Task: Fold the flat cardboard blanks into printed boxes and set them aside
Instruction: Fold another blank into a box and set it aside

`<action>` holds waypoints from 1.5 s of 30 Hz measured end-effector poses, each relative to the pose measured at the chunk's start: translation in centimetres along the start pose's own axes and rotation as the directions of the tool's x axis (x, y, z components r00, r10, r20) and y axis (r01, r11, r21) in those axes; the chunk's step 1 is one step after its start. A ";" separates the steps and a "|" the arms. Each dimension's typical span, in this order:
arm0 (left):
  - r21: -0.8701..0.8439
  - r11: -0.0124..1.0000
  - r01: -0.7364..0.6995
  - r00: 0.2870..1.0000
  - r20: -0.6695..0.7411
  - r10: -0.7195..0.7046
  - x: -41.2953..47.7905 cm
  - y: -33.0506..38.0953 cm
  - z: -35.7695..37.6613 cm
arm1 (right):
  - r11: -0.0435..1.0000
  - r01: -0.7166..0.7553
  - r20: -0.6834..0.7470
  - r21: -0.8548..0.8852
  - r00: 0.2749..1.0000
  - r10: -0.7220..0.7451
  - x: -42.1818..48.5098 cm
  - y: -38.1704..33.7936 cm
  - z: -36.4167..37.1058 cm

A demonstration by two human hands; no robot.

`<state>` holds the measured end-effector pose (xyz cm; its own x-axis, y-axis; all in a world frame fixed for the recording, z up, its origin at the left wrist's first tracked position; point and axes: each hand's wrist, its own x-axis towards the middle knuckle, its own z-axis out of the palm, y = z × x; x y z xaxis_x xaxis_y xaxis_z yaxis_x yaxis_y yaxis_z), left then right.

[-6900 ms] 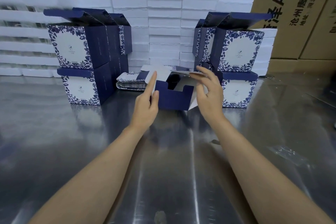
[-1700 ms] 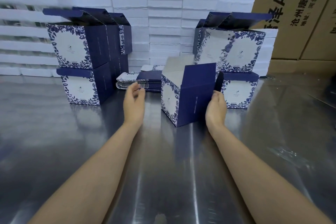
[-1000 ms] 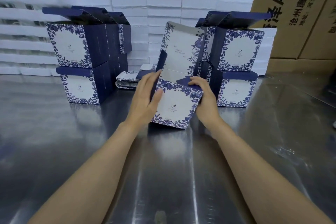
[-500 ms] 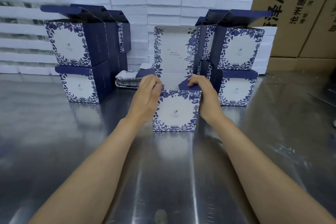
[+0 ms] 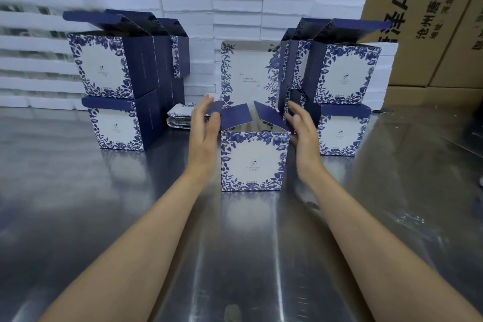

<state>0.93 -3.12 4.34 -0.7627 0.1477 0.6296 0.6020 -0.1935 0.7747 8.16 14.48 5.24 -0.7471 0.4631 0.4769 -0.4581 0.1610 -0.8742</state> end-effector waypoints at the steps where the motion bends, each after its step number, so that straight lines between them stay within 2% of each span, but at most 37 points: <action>1: -0.072 0.992 0.101 0.995 -0.003 -0.101 0.3 0.2 0.0 | 0.998 -0.041 0.010 0.041 0.999 0.040 0.1 -0.3 0.0; 4: -0.174 0.947 0.269 0.963 0.068 -0.261 0.7 0.2 0.2 | 0.992 -0.109 0.063 0.064 0.992 0.105 0.5 -0.8 0.3; 8: -0.247 0.903 0.353 0.935 0.120 -0.333 1.0 0.7 0.6 | 0.970 -0.216 0.094 0.112 0.974 0.206 0.8 -1.4 0.8; 15: -0.183 0.936 0.301 0.952 0.117 -0.283 1.2 1.2 0.7 | 0.986 -0.163 0.094 0.029 0.983 0.159 1.1 -1.6 0.7; 20: -0.176 0.953 0.247 0.969 0.045 -0.243 1.2 1.2 0.9 | 0.975 -0.192 0.070 0.115 0.980 0.185 1.1 -0.7 0.8; 25: -0.023 0.999 0.046 0.998 -0.047 -0.047 0.2 0.5 0.6 | 0.989 -0.102 0.037 0.105 0.994 0.099 1.0 0.1 0.8; 28: -0.034 0.999 0.014 0.999 0.038 -0.013 -0.5 -0.4 0.5 | 1.000 0.009 0.017 0.025 1.000 -0.010 0.6 0.2 0.9; 32: 0.003 0.999 -0.032 0.988 0.151 0.031 -0.8 -0.6 -0.1 | 0.997 0.001 0.129 0.077 0.992 -0.011 0.2 0.1 0.4; 34: 0.067 0.997 -0.046 0.982 0.187 0.032 -1.0 -0.3 -0.3 | 0.997 0.079 0.186 -0.015 0.980 -0.075 0.0 -0.1 0.2; 36: 0.144 0.989 -0.036 0.987 0.159 0.013 -1.0 -0.2 -0.3 | 0.971 0.180 0.229 -0.155 0.963 -0.142 -0.5 0.0 0.3; 38: 0.219 0.972 -0.080 0.992 0.108 0.058 -0.9 0.1 0.0 | 0.953 0.217 0.198 -0.210 0.964 -0.176 -0.9 0.1 0.6; 41: 0.233 0.965 -0.118 0.993 0.053 0.109 -0.9 1.1 0.6 | 0.962 0.221 0.118 -0.163 0.972 -0.204 -0.9 -0.7 0.8; 45: 0.117 0.991 -0.071 0.997 -0.022 0.074 -0.6 2.8 1.5 | 0.966 0.245 0.068 -0.089 0.969 -0.239 -0.7 -2.2 1.5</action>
<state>3.44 -2.27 6.17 -0.7213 0.1113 0.6837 0.6780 -0.0888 0.7297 9.00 12.54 7.02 -0.6467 0.3510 0.6772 -0.5824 0.3462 -0.7356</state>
